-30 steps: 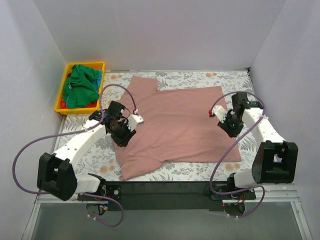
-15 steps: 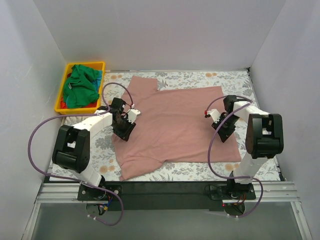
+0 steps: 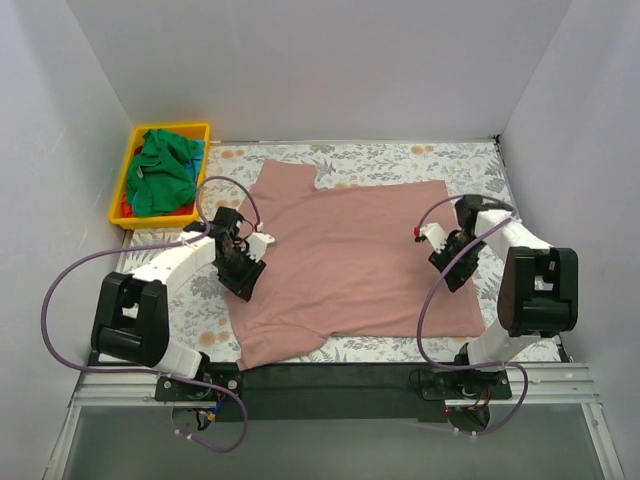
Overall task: Fold and stack the t-shirts
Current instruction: Flatten the tshirt out
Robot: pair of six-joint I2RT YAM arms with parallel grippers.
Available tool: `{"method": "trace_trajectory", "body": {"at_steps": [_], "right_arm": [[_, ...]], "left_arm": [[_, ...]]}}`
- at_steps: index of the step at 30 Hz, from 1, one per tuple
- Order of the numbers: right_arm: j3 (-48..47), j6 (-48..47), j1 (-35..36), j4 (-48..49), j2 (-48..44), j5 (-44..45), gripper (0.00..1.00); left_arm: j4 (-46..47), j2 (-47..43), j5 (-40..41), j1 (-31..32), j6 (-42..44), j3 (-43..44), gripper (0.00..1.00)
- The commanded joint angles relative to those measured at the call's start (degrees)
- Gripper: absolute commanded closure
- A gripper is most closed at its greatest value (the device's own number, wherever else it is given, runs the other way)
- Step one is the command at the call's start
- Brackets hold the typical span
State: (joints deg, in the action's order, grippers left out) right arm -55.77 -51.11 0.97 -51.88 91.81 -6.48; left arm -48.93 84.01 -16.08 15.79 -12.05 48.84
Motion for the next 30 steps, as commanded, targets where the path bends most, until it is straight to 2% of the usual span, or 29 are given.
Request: {"method": "trace_trajectory", "body": {"at_steps": [1,3,5,7,12,14,20,25,30], "right_arm": [[-15.86,1.71,-4.57,-4.11,2.04,-10.11,0.61],[-27.51,4.25,-5.63,-4.81,5.29,-14.25,0.60],[-38.55,9.00,-6.77,-4.46,11.09,-16.36,0.59],[-45.01,14.86,-7.65,-3.85,17.92,-18.21,0.59],[-64.51,24.82,-8.79,0.28,30.52,-17.09,0.59],[-66.83,27.72,-8.79,4.39,34.56,-15.33,0.59],[-67.45,30.19,-8.79,13.89,40.81,-11.80,0.56],[-66.49,32.47,-8.45,20.13,43.71,-11.28,0.48],[-66.40,32.83,-7.74,22.61,46.00,-9.34,0.47]], "left_arm": [[-1.79,0.97,-7.91,-1.90,-1.56,17.13,0.65],[-0.04,4.65,-10.81,-3.22,-5.14,24.77,0.63],[5.58,10.54,-11.61,-4.01,-8.41,33.57,0.61],[12.23,16.94,-10.22,-4.71,-13.67,40.68,0.60],[19.04,32.24,-8.62,-7.88,-23.70,56.69,0.43],[20.97,38.47,-7.31,-9.11,-27.47,63.70,0.41],[26.16,47.11,-0.82,-9.64,-28.73,71.30,0.40],[28.27,50.55,3.33,-9.99,-28.46,71.40,0.40],[28.89,53.54,5.88,-10.17,-28.20,70.52,0.40]]}}
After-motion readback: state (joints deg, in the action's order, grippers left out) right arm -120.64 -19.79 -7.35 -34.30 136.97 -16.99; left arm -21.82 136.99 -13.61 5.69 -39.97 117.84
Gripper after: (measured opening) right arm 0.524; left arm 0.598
